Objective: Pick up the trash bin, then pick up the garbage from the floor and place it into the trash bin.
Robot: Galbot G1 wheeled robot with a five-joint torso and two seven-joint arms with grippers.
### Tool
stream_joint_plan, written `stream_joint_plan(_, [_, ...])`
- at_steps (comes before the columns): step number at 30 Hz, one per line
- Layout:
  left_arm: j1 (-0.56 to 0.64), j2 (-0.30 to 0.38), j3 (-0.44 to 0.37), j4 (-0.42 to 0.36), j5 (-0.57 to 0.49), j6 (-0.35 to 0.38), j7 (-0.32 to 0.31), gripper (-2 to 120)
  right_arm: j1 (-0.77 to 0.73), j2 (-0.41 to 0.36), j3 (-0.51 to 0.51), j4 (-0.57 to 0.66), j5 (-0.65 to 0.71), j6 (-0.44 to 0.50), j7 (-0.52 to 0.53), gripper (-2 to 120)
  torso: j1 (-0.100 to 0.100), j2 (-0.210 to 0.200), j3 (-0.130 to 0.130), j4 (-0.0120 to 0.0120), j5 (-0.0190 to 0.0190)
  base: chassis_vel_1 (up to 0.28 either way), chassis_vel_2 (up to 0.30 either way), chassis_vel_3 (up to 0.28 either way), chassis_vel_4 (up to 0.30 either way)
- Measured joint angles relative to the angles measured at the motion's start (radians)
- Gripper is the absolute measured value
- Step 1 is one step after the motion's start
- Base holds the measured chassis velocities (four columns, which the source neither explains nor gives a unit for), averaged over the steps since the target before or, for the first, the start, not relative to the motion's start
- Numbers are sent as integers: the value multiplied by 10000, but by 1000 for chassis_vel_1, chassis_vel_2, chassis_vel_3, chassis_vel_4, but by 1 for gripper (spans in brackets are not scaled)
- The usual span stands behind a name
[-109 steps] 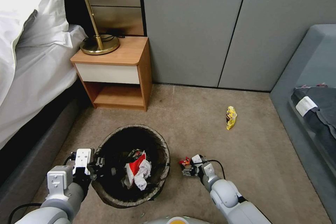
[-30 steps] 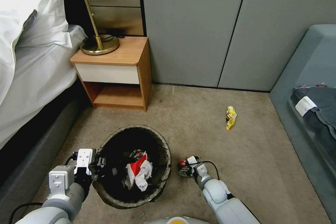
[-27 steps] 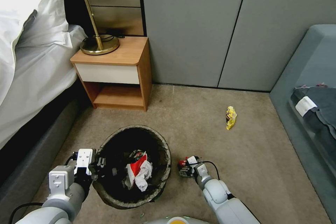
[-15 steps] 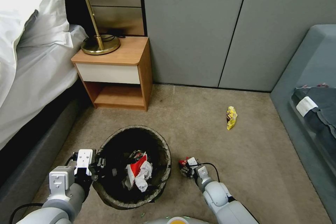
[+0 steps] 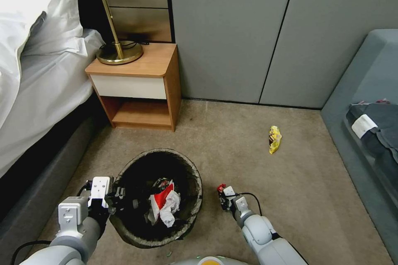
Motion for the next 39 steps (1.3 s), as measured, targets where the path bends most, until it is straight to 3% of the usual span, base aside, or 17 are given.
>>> stream_joint_plan(19, [-21, 0, 30, 0, 37, 0, 0, 1, -174, -129, 97, 585, 14, -37, 20, 0, 0, -1, 0, 0, 5, 0, 0, 0, 0])
stream_joint_plan(23, [-28, 51, 0, 0, -4, 0, 0, 1, -494, -497, 399, 2147, 447, -211, 149, 0, 0, -1, -1, 2, 2, 0, 0, 0, 0])
stream_joint_plan(25, [-33, 85, -14, 0, -26, 0, -2, 1, -765, -1019, 727, 3609, 859, -260, 323, 0, 0, -1, -1, 0, 1, 0, 0, 0, 0])
stream_joint_plan(27, [-37, 92, -11, 0, -32, 0, -2, 1, -818, -1165, 817, 4010, 971, -294, 347, 0, 0, -1, -1, 1, 1, 0, 0, 0, 0])
stream_joint_plan(29, [-58, 127, 20, 0, -46, 0, -2, 1, -992, -1790, 1056, 5421, 1472, -499, 457, 0, 0, -1, -1, 1, 4, 0, 0, 0, 0])
stream_joint_plan(30, [-58, 127, 20, 0, -46, 0, -2, 1, -992, -1790, 1056, 5421, 1472, -499, 457, 0, 0, -1, -1, 1, 4, 0, 0, 0, 0])
stream_joint_plan(32, [-79, 176, 46, 0, -53, 0, -3, 1, -1149, -2601, 1155, 6791, 2141, -833, 676, 0, 0, -1, -1, 3, 3, 0, 0, 0, 0])
stream_joint_plan(33, [-79, 176, 46, 0, -53, 0, -3, 1, -1149, -2601, 1155, 6791, 2141, -833, 676, 0, 0, -1, -1, 3, 3, 0, 0, 0, 0])
stream_joint_plan(39, [-93, 179, 71, 0, -60, 0, -3, 1, -1298, -3804, 1031, 9506, 3515, -1620, 1042, 0, 1, -1, -1, 3, 3, 0, 0, 0, 0])
